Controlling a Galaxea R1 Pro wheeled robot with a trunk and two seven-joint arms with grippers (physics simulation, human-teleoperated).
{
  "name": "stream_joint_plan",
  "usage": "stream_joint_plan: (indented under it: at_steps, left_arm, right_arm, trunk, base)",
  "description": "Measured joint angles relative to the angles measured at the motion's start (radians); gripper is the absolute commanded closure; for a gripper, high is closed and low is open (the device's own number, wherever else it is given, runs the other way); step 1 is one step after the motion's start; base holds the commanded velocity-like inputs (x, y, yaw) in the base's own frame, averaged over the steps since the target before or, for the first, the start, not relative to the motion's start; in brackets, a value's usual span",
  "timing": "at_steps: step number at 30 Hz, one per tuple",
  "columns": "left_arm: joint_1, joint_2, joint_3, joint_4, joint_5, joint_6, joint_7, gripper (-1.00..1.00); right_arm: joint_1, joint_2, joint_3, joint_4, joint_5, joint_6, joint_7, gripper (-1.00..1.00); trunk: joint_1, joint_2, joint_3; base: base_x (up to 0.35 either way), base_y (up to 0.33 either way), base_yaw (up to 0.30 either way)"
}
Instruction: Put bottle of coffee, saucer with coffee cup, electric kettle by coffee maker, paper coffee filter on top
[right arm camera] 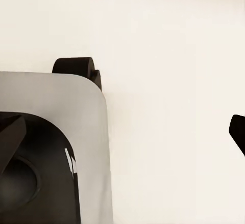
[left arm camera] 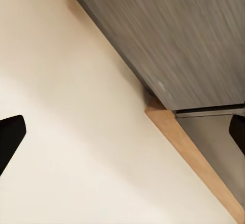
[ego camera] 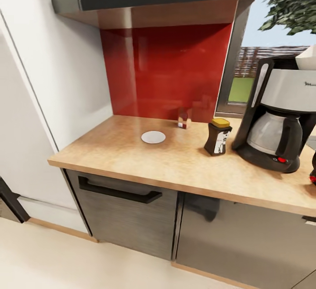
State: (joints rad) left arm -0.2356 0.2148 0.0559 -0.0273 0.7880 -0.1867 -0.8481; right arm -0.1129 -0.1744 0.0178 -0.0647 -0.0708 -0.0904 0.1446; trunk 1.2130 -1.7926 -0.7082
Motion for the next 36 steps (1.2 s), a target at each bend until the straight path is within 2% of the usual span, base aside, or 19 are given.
stream_joint_plan:
  at_steps: [11,16,36]
  left_arm:
    - [0.0,0.0,0.0,0.0,0.0,0.0,0.0,-1.0]
    - [0.0,0.0,0.0,0.0,0.0,0.0,0.0,-1.0]
    - [0.0,0.0,0.0,0.0,-0.001,0.001,0.001,-1.0]
  right_arm:
    - [0.0,0.005,-0.003,0.005,-0.002,0.0,-0.002,-1.0]
    - [0.0,0.018,-0.002,0.009,-0.004,0.0,-0.002,-1.0]
    - [0.0,0.038,-0.004,0.01,-0.005,0.002,-0.002,-1.0]
  trunk:
    - [0.0,0.0,0.0]
    - [0.0,0.0,0.0]
    - [0.0,0.0,0.0]
  base:
    - [0.0,0.306,-0.004]
    - [0.0,0.279,0.0]
    - [0.061,0.117,0.0]
